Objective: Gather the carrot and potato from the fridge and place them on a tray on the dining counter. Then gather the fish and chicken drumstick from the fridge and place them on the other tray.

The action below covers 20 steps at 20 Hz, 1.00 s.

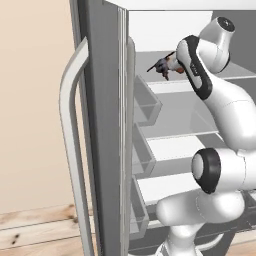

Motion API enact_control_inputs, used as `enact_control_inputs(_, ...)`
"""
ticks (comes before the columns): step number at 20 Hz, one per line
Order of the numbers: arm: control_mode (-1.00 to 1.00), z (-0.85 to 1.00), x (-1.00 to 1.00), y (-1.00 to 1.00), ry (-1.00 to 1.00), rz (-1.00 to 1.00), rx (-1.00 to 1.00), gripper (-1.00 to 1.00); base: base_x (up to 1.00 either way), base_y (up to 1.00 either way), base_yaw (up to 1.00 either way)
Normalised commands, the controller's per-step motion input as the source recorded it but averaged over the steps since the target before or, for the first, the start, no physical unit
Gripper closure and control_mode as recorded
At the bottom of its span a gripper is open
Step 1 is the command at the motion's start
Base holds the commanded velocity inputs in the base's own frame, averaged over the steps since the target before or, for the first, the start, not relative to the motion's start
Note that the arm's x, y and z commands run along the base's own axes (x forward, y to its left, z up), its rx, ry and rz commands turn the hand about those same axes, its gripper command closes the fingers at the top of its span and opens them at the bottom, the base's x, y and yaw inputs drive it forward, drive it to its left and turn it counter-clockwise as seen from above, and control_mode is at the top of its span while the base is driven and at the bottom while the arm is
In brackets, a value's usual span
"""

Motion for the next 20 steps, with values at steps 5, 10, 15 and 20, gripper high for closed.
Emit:
enact_control_inputs(5,-1.00,-0.06,0.40,0.00,0.01,0.01,0.00,-1.00,0.00,0.00,0.00)
enact_control_inputs(10,-1.00,-0.24,0.19,0.00,0.00,0.03,0.00,-1.00,0.00,0.00,0.00)
enact_control_inputs(15,-1.00,-0.25,0.02,0.04,0.00,0.03,-0.02,-1.00,0.00,0.00,0.00)
enact_control_inputs(20,-1.00,-0.31,-0.08,0.23,0.00,0.01,-0.08,1.00,0.00,0.00,0.00)
